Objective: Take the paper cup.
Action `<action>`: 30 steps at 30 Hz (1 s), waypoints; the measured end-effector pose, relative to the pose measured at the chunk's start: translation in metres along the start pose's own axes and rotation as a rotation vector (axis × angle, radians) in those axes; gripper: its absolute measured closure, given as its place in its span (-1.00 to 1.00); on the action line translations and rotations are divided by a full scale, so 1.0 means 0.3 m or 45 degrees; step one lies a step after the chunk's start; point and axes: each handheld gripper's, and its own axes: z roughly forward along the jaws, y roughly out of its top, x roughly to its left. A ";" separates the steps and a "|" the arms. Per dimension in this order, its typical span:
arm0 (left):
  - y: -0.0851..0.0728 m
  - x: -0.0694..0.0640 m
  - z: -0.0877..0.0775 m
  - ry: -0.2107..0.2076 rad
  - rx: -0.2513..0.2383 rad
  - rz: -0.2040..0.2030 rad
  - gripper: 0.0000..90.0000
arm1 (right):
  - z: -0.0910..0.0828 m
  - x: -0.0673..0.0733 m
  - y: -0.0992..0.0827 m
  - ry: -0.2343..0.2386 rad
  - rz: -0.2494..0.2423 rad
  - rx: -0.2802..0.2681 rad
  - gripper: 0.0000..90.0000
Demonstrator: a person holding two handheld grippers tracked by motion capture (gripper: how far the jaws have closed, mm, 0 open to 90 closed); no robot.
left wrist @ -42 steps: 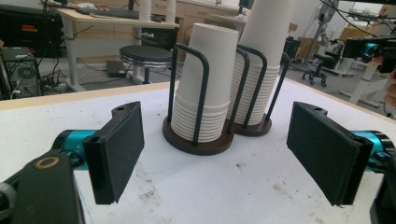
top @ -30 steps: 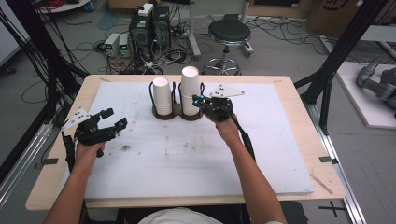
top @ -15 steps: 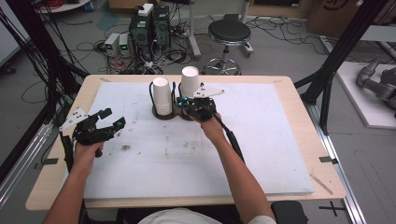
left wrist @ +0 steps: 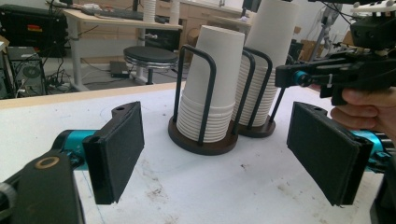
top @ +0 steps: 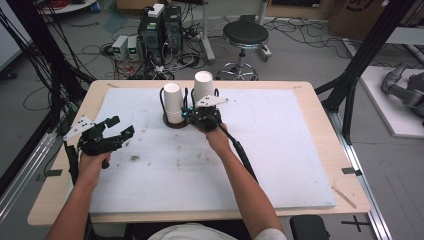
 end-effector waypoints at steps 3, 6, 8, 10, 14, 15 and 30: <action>0.000 0.001 0.000 0.000 0.000 -0.001 -0.58 | 0.026 0.006 -0.012 -0.019 0.007 0.013 1.00; 0.000 0.001 0.000 0.000 0.001 -0.001 -0.58 | 0.047 0.013 -0.022 -0.028 0.010 0.030 1.00; 0.000 0.001 0.000 0.000 0.002 -0.001 -0.58 | 0.066 0.020 -0.031 -0.040 0.011 0.047 1.00; -0.001 0.001 0.000 0.001 0.000 -0.004 -0.58 | 0.082 0.030 -0.037 -0.054 0.012 0.060 1.00; -0.001 0.002 0.000 0.002 0.000 -0.006 -0.58 | 0.108 0.046 -0.046 -0.083 -0.001 0.082 1.00; -0.001 0.001 0.000 0.003 0.000 -0.006 -0.58 | 0.117 0.051 -0.049 -0.091 -0.002 0.093 1.00; -0.003 0.006 -0.002 0.006 0.002 -0.009 -0.58 | 0.187 0.063 -0.083 -0.172 0.057 0.145 0.98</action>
